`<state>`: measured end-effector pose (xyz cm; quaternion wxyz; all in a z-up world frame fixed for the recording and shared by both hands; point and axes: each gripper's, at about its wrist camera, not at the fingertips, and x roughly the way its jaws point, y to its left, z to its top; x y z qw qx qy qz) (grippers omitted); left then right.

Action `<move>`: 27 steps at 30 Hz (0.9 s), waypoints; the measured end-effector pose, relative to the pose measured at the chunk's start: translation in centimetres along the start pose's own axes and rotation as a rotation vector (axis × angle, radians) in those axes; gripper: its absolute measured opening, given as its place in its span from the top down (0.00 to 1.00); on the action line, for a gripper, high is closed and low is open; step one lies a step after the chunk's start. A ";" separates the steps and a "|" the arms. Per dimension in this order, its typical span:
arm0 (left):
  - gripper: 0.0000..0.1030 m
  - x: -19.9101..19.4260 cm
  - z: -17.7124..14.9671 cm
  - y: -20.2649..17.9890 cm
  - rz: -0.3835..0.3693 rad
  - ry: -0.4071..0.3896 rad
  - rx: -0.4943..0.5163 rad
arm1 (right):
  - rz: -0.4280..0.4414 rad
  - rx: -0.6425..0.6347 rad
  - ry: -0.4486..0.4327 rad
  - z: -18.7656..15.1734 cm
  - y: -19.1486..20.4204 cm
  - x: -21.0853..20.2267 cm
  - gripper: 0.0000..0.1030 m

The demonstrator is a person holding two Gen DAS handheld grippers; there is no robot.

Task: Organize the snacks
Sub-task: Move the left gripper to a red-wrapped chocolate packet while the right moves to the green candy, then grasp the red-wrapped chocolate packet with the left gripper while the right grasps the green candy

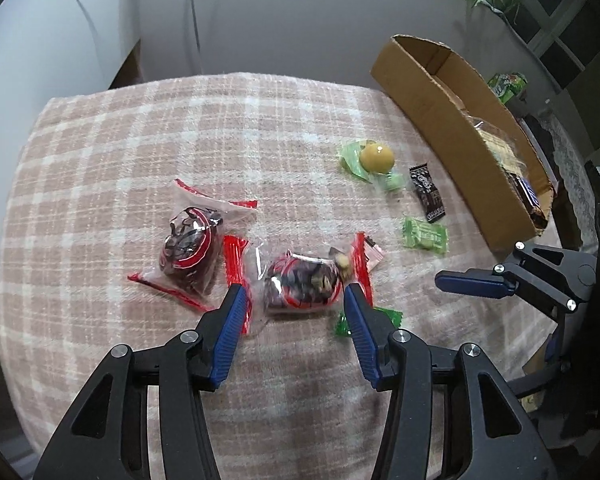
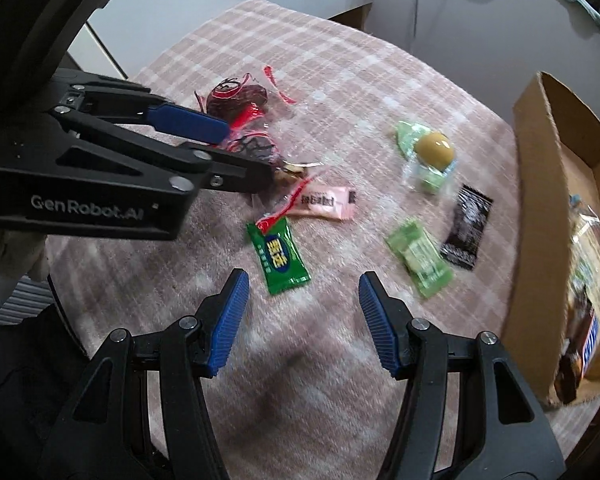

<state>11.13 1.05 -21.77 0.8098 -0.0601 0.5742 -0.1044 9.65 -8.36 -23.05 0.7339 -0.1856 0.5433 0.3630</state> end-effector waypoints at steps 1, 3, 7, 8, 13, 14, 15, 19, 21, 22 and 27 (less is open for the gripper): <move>0.51 0.1 0.1 0.1 0.000 -0.002 -0.003 | 0.000 -0.005 0.004 0.1 0.1 0.2 0.42; 0.50 0.2 0.3 0.1 -0.003 -0.007 -0.004 | 0.003 -0.016 0.008 0.4 0.4 0.5 0.42; 0.49 0.4 0.4 0.2 -0.011 -0.015 -0.007 | 0.000 -0.029 0.014 0.8 0.6 1.1 0.42; 0.49 0.4 0.3 0.2 -0.015 -0.017 -0.006 | 0.004 -0.028 0.015 0.9 0.6 1.2 0.42; 0.49 0.3 0.0 0.5 -0.038 -0.018 -0.016 | 0.004 -0.024 0.012 1.7 0.4 1.4 0.42; 0.49 0.3 0.0 0.4 -0.043 -0.016 -0.017 | 0.005 -0.023 0.011 1.8 0.3 1.3 0.43; 0.49 0.4 0.0 0.4 -0.050 -0.013 -0.016 | 0.003 -0.023 0.010 1.9 0.3 1.2 0.44; 0.48 0.4 0.2 0.4 -0.072 -0.009 -0.034 | 0.012 -0.010 0.007 2.0 -0.3 1.1 0.48; 0.45 0.6 0.2 0.3 -0.073 -0.001 -0.039 | 0.009 -0.011 0.005 2.0 -0.4 1.1 0.50; 0.43 0.7 0.2 0.2 -0.066 0.000 -0.033 | 0.007 -0.011 0.003 1.9 -0.3 1.1 0.50; 0.40 1.1 0.5 -0.1 -0.050 -0.025 -0.012 | 0.006 -0.007 -0.001 1.7 -0.2 1.0 0.50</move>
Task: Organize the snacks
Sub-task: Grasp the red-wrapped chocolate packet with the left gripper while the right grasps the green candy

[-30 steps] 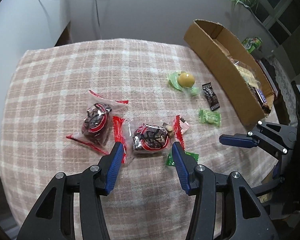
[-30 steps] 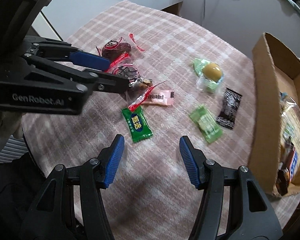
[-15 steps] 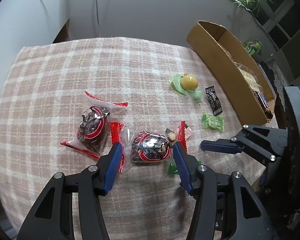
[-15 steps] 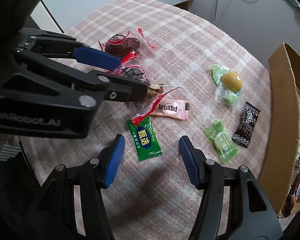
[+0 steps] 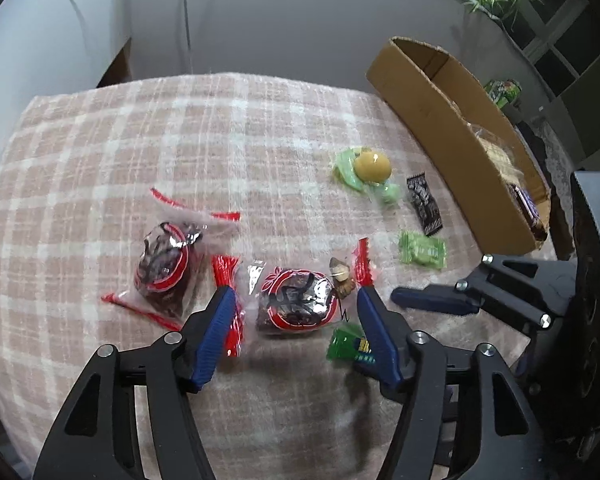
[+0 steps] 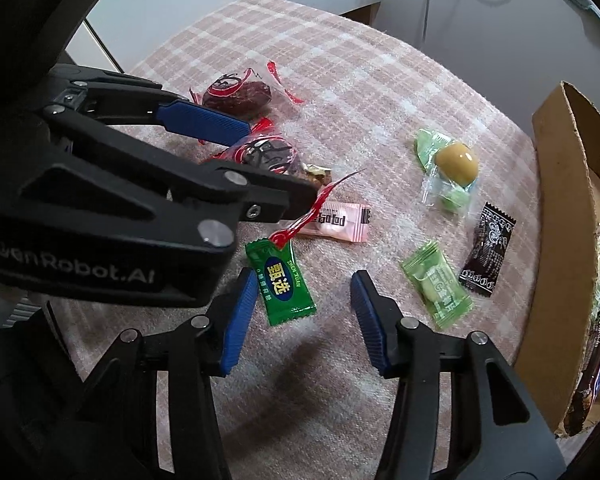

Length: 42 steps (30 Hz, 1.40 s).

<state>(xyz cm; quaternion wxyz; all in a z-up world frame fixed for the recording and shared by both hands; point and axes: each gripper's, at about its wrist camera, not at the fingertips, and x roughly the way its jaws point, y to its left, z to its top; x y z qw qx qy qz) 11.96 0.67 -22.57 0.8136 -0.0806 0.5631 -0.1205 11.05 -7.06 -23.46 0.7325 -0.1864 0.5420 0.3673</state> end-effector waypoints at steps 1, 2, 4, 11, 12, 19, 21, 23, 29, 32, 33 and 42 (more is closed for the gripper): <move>0.40 0.0 0.0 0.0 0.000 -0.002 0.001 | 0.000 0.001 -0.001 0.0 0.0 0.0 0.51; 0.40 0.0 0.0 0.0 0.003 -0.004 0.007 | 0.000 0.000 -0.002 -0.3 0.1 -0.3 0.51; 0.41 0.0 -0.1 -0.2 0.014 -0.013 0.033 | -0.007 -0.007 -0.003 -0.3 0.1 -0.3 0.55; 0.53 -0.3 -0.1 -0.2 0.006 -0.031 0.019 | -0.012 -0.024 0.003 0.0 0.2 -0.3 0.72; 0.53 -0.3 -0.2 0.0 0.004 -0.033 0.015 | -0.012 -0.023 0.001 0.0 0.1 -0.3 0.73; 0.56 -0.9 -0.7 0.9 -0.007 -0.043 -0.018 | 0.010 -0.001 -0.002 -0.5 -0.2 -0.6 0.95; 0.56 -1.0 -0.8 1.0 -0.009 -0.045 -0.030 | 0.017 0.010 -0.003 -0.7 -0.4 -0.7 0.95; 0.57 -1.1 -0.8 1.2 -0.009 -0.047 -0.040 | 0.033 0.024 -0.004 -0.7 -0.6 -0.7 0.95; 0.57 -1.3 -0.9 1.7 -0.012 -0.051 -0.063 | 0.059 0.068 -0.023 -0.4 -1.1 -1.3 0.65; 0.57 -1.3 -1.0 2.0 -0.015 -0.053 -0.076 | 0.039 0.031 -0.026 0.0 -0.3 -1.1 0.54; 0.57 -1.3 -1.0 2.0 -0.015 -0.054 -0.077 | 0.040 0.021 -0.023 0.3 0.0 -1.0 0.54; 0.58 -1.8 -1.3 2.4 -0.012 -0.059 -0.079 | 0.008 -0.003 0.001 1.5 1.0 0.4 0.80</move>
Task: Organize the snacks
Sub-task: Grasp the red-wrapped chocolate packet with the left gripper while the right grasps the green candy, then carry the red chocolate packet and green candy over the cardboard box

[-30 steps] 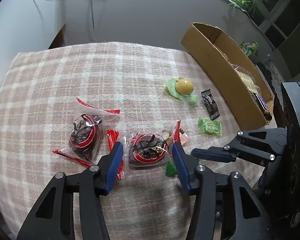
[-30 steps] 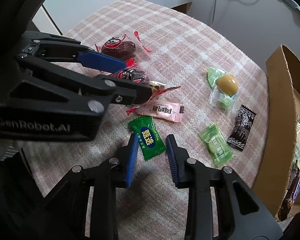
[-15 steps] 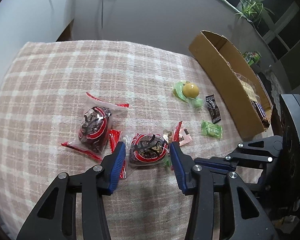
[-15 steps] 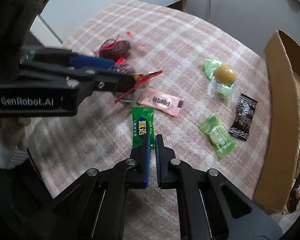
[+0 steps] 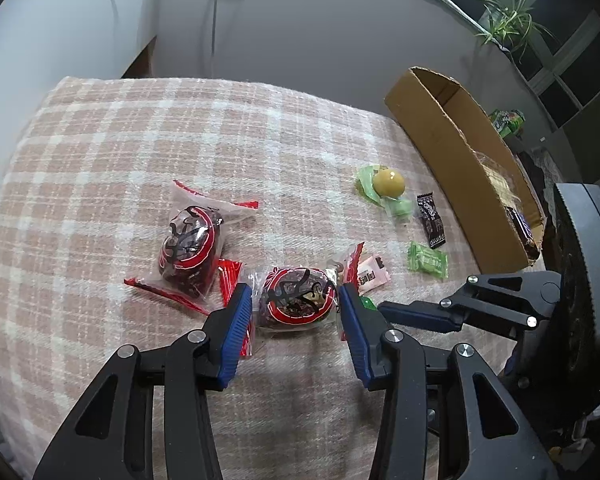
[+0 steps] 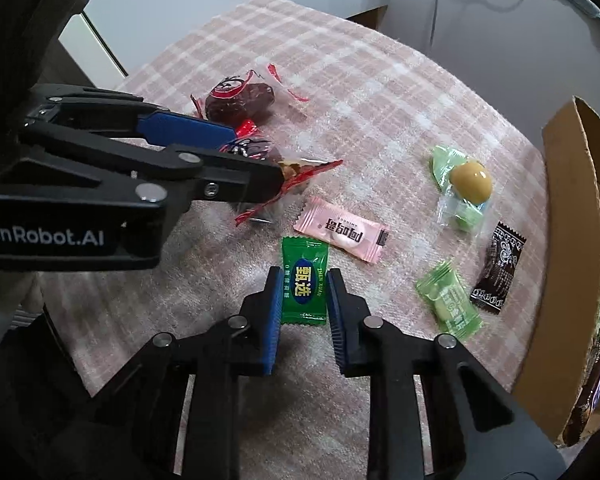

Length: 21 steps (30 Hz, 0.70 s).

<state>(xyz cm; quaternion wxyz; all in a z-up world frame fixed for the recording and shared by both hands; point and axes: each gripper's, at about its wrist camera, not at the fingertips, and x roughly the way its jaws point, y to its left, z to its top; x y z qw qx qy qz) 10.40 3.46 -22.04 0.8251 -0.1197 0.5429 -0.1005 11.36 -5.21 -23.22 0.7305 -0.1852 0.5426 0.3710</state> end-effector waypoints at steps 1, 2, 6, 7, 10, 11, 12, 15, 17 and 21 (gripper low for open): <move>0.58 -0.1 0.0 0.0 0.000 0.000 0.001 | 0.008 0.009 -0.002 -0.2 -0.2 -0.2 0.81; 0.58 -0.2 -0.1 0.0 0.001 -0.002 0.001 | 0.013 0.020 -0.005 -0.3 -0.4 -0.4 0.81; 0.58 -0.7 -0.2 0.0 -0.006 -0.011 -0.005 | 0.009 0.044 -0.029 -0.8 -1.1 -1.7 0.81; 0.58 -0.9 -0.2 -0.1 -0.008 -0.014 -0.004 | 0.008 0.050 -0.038 -0.9 -1.3 -2.2 0.81; 0.58 -1.3 -0.1 -0.5 -0.016 -0.021 0.003 | 0.011 0.076 -0.062 -1.3 -2.0 -3.4 0.81; 0.58 -1.5 0.0 -0.7 -0.016 -0.024 0.007 | 0.007 0.081 -0.071 -1.5 -2.2 -4.0 0.81; 0.58 -1.6 0.1 -0.8 -0.018 -0.027 0.010 | 0.005 0.085 -0.079 -1.6 -2.4 -4.4 0.81; 0.58 -2.2 0.5 -1.5 -0.026 -0.041 0.018 | -0.004 0.097 -0.107 -1.9 -2.9 -6.0 0.81; 0.58 -2.7 0.9 -2.0 -0.034 -0.052 0.026 | -0.009 0.109 -0.128 -2.4 -3.5 -7.4 0.81; 0.58 -3.2 2.0 -3.5 -0.053 -0.072 0.054 | -0.028 0.142 -0.167 -2.8 -5.1 -9.7 0.81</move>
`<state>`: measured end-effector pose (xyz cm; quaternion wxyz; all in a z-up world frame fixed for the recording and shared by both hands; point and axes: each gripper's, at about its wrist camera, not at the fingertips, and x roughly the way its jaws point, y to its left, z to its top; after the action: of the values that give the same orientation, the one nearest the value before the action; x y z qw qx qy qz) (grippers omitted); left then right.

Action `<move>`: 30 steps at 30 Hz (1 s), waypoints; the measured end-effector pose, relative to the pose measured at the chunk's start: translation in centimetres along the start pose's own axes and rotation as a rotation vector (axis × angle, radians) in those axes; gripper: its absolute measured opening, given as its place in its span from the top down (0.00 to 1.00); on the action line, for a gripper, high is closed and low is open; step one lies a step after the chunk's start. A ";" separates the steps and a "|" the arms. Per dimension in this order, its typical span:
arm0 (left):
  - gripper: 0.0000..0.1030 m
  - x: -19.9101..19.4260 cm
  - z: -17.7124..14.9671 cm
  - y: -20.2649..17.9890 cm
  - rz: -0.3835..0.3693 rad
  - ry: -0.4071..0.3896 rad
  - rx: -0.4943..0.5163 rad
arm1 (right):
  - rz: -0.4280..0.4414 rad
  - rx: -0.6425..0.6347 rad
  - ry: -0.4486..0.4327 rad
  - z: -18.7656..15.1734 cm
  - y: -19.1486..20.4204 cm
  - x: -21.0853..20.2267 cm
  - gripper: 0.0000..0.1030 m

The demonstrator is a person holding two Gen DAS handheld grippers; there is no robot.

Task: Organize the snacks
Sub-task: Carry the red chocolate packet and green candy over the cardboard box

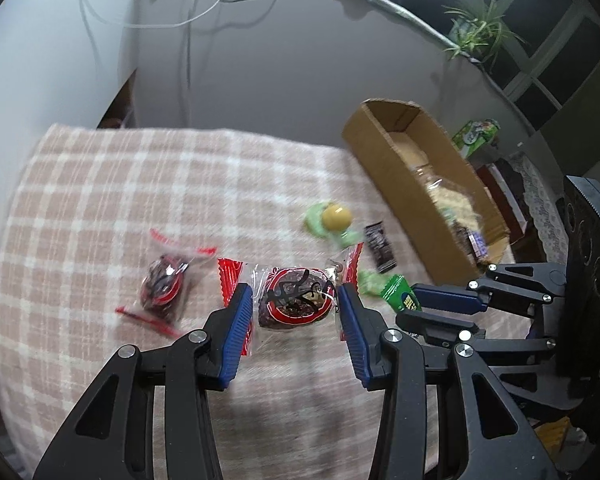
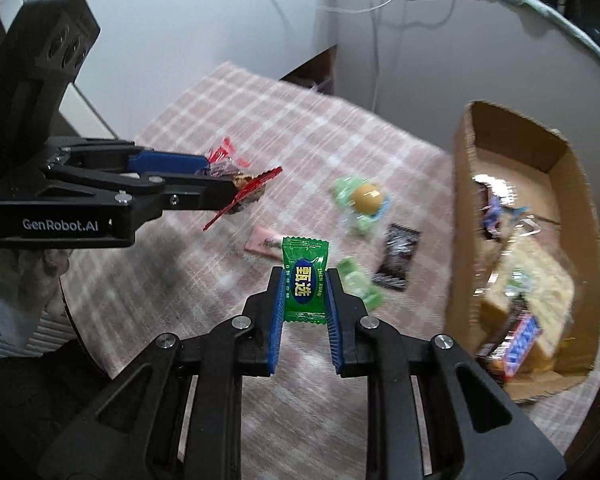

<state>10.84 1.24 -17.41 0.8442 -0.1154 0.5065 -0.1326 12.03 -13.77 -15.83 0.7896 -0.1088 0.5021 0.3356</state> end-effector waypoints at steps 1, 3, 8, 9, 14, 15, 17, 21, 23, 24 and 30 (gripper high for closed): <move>0.58 0.0 0.3 -0.4 -0.003 -0.004 0.007 | -0.006 0.011 -0.011 0.0 -0.5 -0.6 0.81; 0.58 0.0 0.9 -1.1 -0.013 -0.010 0.021 | -0.018 0.032 -0.030 0.1 -1.6 -1.6 0.81; 0.58 0.3 2.3 -3.5 -0.037 -0.024 0.061 | -0.058 0.084 -0.069 0.2 -4.5 -3.6 0.81; 0.58 0.5 2.6 -3.9 -0.040 -0.026 0.069 | -0.066 0.096 -0.076 0.2 -5.1 -4.0 0.81; 0.58 1.3 4.1 -6.0 -0.059 -0.033 0.096 | -0.105 0.153 -0.107 -0.1 -8.4 -5.4 0.81; 0.58 1.5 4.3 -6.3 -0.061 -0.034 0.102 | -0.114 0.162 -0.111 -0.1 -9.0 -5.6 0.81; 0.58 1.8 4.9 -7.0 -0.068 -0.034 0.115 | -0.131 0.180 -0.119 -0.2 -10.1 -5.9 0.81; 0.58 2.7 6.1 -8.3 -0.076 -0.035 0.133 | -0.159 0.210 -0.125 0.0 -12.3 -6.2 0.81; 0.58 3.2 6.8 -8.9 -0.079 -0.034 0.139 | -0.169 0.226 -0.121 0.2 -13.6 -6.1 0.81; 0.58 3.5 7.1 -9.3 -0.081 -0.033 0.142 | -0.176 0.231 -0.120 0.2 -14.0 -5.9 0.81; 0.58 5.1 8.5 -10.7 -0.084 -0.023 0.162 | -0.198 0.273 -0.105 0.8 -17.1 -4.9 0.81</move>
<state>19.50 -10.01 -14.17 0.8502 -0.0694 0.4789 -0.2071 22.22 -28.28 -14.08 0.8515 -0.0319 0.4877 0.1901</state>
